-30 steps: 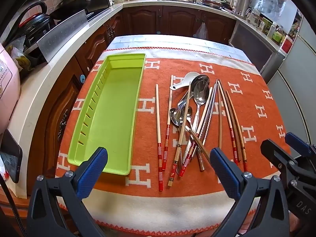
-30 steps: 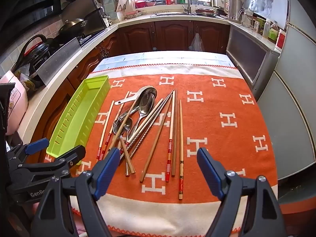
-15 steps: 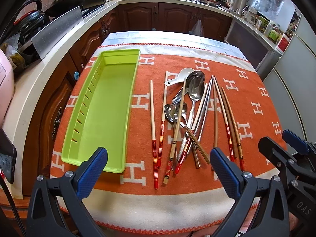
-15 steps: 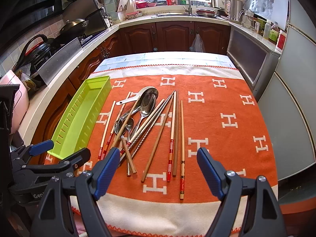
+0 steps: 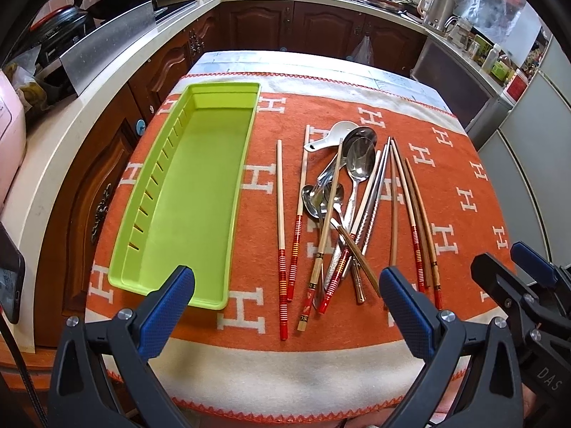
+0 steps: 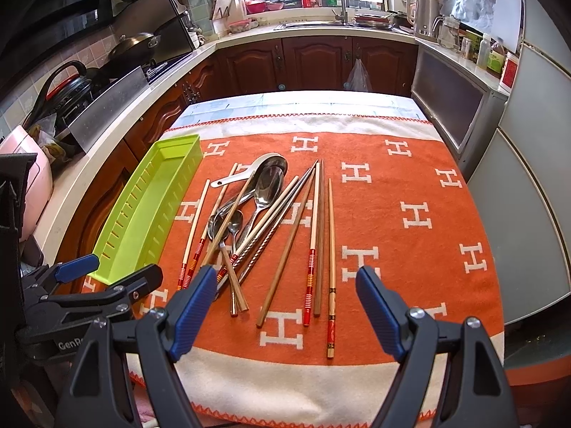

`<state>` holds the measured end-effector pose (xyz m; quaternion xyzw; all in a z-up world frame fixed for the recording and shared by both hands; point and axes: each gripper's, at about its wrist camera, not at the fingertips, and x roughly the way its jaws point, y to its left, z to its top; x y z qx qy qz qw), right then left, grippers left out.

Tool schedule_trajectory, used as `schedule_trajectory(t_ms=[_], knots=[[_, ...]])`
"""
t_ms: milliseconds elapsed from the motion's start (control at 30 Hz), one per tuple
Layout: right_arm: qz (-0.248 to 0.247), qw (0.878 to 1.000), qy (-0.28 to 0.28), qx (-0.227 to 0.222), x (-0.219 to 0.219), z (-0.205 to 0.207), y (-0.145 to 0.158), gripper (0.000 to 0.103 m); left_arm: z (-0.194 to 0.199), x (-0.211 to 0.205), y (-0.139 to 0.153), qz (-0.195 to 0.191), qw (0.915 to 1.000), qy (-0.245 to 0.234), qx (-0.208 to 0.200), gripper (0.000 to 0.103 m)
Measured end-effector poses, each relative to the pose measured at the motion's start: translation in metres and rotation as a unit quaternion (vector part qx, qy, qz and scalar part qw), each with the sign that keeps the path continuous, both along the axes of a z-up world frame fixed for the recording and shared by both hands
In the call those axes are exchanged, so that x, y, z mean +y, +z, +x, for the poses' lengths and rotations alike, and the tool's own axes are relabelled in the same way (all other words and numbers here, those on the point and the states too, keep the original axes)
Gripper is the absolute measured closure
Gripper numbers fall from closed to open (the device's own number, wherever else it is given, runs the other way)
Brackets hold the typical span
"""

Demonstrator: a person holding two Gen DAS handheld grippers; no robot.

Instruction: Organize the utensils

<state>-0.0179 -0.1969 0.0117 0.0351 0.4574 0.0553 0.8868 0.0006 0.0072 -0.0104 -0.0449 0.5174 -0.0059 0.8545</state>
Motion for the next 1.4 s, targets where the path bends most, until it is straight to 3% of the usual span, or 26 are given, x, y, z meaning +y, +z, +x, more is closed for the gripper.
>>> schedule_trajectory(t_ms=[667, 800, 1100, 1400], knots=[[0.002, 1.000, -0.015, 0.007, -0.010, 0.013, -0.007, 0.023, 0.008, -0.007, 0.009, 0.008, 0.9995, -0.003, -0.029, 0.001], [0.002, 1.000, -0.019, 0.006, -0.015, 0.017, -0.008, 0.023, 0.012, -0.010, 0.012, 0.032, 0.9987, -0.017, -0.035, 0.001], [0.013, 0.999, -0.027, 0.029, -0.030, 0.035, -0.018, 0.031, 0.028, -0.029, 0.011, 0.039, 0.9974, -0.055, -0.025, 0.001], [0.019, 0.997, -0.027, 0.075, -0.051, 0.059, -0.044, 0.053, 0.048, -0.059, 0.002, 0.012, 0.9947, -0.096, -0.033, 0.001]])
